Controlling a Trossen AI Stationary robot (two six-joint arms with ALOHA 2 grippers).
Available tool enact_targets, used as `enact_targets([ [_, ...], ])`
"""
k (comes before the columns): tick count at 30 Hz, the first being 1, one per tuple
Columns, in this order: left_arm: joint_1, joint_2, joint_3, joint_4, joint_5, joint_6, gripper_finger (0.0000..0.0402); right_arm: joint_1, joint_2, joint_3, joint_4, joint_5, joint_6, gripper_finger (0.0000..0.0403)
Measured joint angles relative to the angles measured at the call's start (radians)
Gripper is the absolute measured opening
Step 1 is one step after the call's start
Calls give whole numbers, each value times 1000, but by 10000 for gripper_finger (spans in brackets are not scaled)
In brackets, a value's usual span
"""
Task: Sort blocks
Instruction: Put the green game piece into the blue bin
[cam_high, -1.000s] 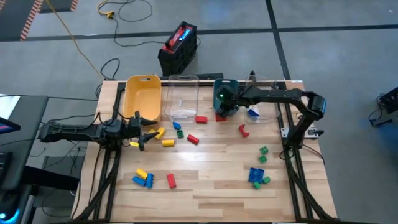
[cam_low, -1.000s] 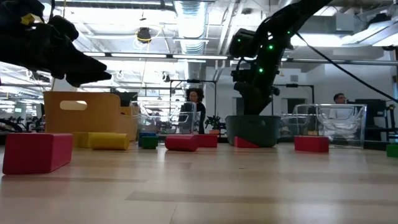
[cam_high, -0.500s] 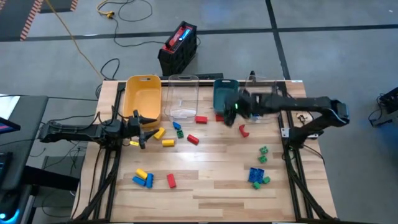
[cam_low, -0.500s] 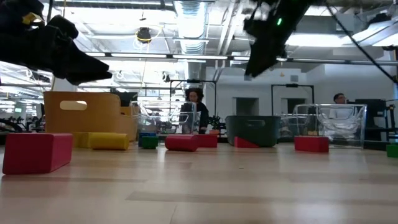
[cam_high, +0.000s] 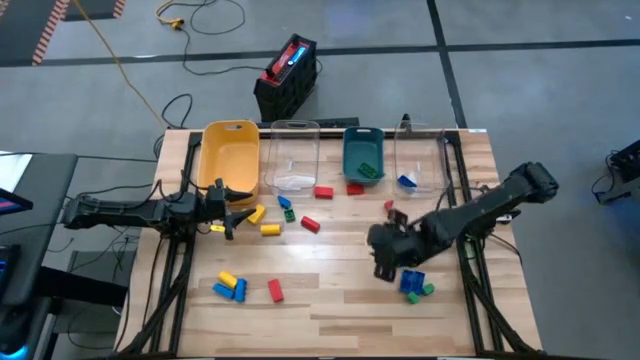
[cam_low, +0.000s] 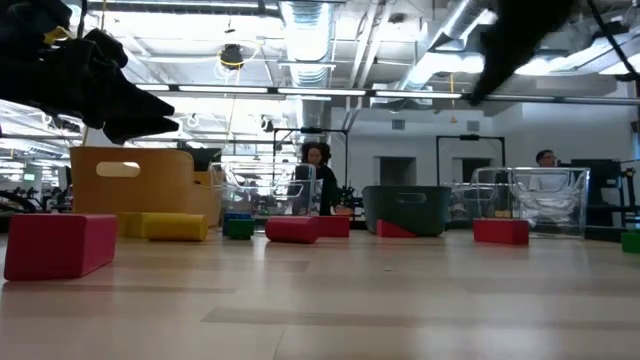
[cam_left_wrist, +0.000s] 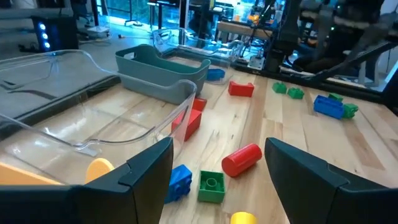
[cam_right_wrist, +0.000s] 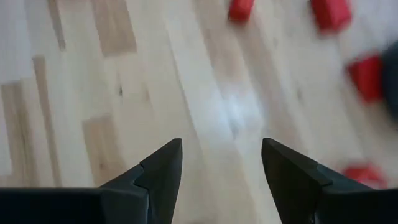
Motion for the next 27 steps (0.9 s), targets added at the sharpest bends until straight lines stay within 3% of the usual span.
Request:
enact_targets([
  [6,-12,0,0,3,0,39,248,50,104,-34,-221,28,287,232],
  [12,-12,0,0,-50,-3,28,248,104,56,-165,-101,54,410,232],
  [21,-12,0,0,-61,-4,25,248,189,-8,-183,-90,-187,576,233],
  [27,-13,0,0,-62,1,8,248,229,-8,-183,-115,-205,582,236],
])
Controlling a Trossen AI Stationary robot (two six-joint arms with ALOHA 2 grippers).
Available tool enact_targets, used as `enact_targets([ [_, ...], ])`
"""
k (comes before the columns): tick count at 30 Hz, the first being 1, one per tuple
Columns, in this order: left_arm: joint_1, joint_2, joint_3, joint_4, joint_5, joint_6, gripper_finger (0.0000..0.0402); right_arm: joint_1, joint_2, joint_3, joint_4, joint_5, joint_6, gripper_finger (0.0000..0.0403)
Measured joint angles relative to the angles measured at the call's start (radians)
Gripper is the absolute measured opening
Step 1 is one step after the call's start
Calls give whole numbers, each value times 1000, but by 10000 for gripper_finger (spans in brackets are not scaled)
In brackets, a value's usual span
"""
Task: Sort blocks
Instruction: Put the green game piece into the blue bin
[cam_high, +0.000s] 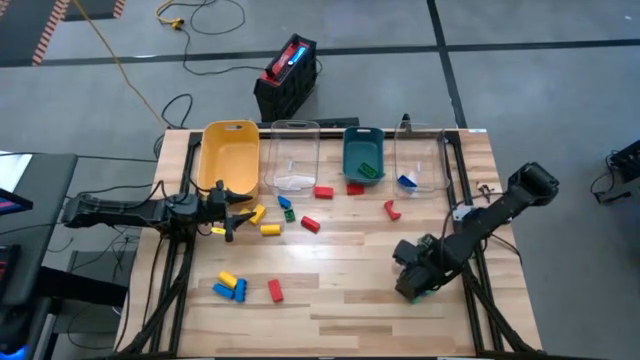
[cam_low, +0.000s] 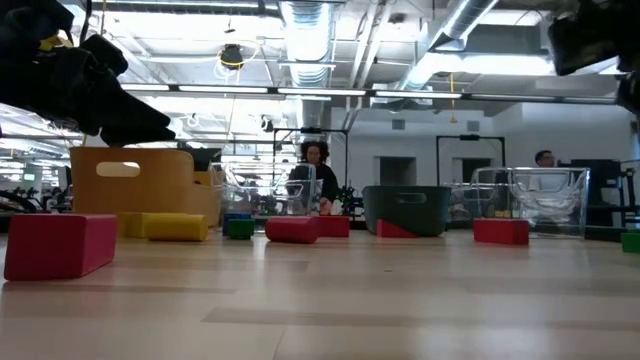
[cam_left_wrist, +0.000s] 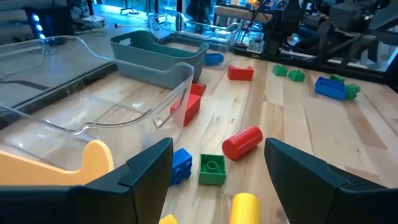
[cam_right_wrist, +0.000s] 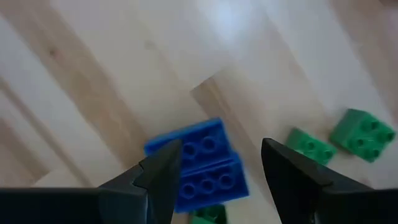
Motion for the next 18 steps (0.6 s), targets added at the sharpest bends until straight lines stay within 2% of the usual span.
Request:
enact_targets([
  [8,0,0,0,0,3,-1,248,100,-16,0,58,-3,-16,236],
  [14,0,0,0,0,2,-19,248,117,16,0,114,-123,108,236],
  [18,0,0,0,0,-4,-24,248,137,81,0,106,-139,150,236],
])
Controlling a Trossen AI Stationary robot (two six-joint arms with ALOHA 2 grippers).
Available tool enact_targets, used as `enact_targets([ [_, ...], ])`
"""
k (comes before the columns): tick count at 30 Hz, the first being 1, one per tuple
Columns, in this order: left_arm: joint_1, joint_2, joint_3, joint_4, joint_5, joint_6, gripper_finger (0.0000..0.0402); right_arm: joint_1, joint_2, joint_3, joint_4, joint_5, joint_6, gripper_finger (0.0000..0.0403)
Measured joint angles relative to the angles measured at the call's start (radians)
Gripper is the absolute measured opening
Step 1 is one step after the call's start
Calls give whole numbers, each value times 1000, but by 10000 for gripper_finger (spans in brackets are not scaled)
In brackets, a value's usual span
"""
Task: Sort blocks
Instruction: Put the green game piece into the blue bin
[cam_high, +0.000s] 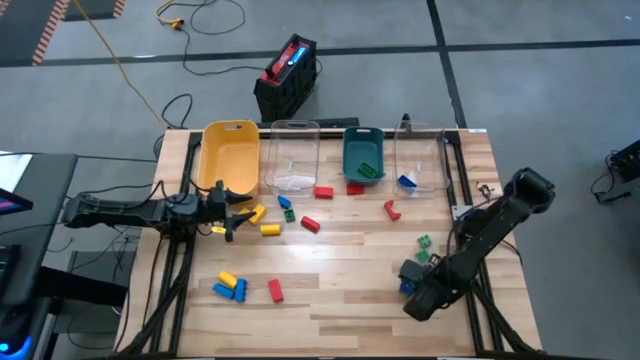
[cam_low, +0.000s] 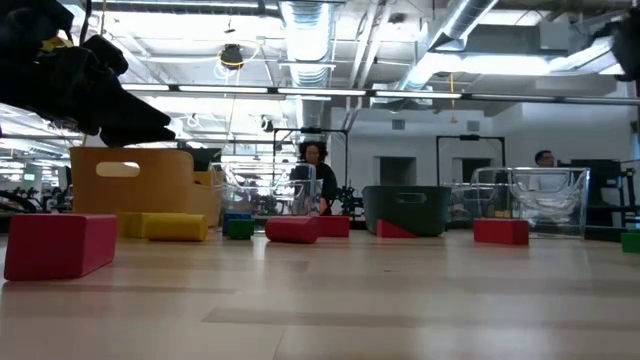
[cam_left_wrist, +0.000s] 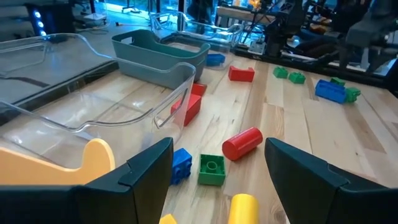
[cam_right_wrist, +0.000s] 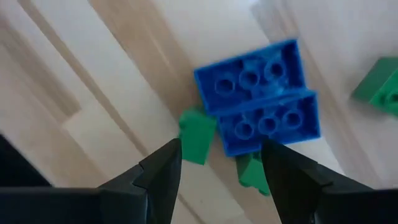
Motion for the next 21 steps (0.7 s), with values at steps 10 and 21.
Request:
enact_targets([
  [10,0,0,1,-8,-1,-18,248,-3,140,101,-66,-49,27,236],
  [21,0,0,1,-9,-2,-7,248,-6,239,145,-90,-106,32,230],
])
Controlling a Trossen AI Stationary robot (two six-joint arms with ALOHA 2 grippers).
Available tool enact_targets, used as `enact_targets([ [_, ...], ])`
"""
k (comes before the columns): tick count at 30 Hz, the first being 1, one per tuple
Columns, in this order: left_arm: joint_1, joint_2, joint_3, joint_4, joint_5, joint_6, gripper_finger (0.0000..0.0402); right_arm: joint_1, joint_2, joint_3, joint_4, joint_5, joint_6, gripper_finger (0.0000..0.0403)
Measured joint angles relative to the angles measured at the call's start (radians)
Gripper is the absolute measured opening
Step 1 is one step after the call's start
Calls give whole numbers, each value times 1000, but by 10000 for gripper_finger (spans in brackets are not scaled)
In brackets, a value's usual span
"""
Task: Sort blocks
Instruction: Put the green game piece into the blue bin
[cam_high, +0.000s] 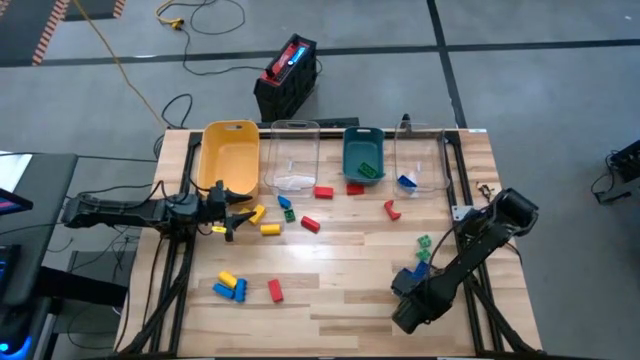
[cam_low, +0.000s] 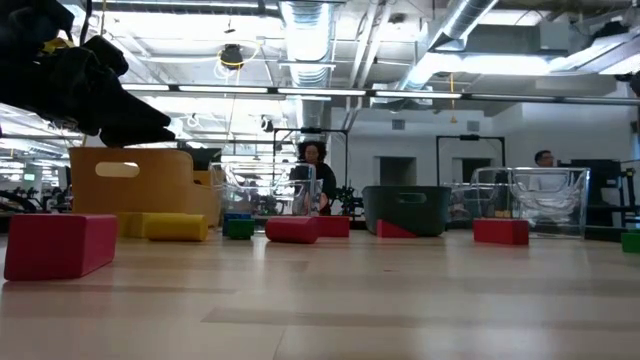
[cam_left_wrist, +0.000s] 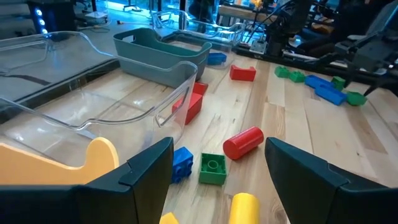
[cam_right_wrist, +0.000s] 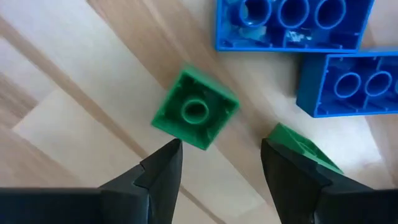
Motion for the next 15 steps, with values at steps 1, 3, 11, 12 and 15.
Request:
enact_targets([
  [1,0,0,0,0,0,0,248,0,2,0,-1,0,0,228],
  [3,0,0,0,0,0,0,248,0,4,0,11,0,-1,225],
  [11,0,0,0,0,0,0,248,0,5,62,-128,-16,6,223],
  [12,0,0,0,0,0,0,248,0,5,74,-161,-16,6,223],
  [15,0,0,0,0,0,0,248,1,5,99,-232,-14,5,223],
])
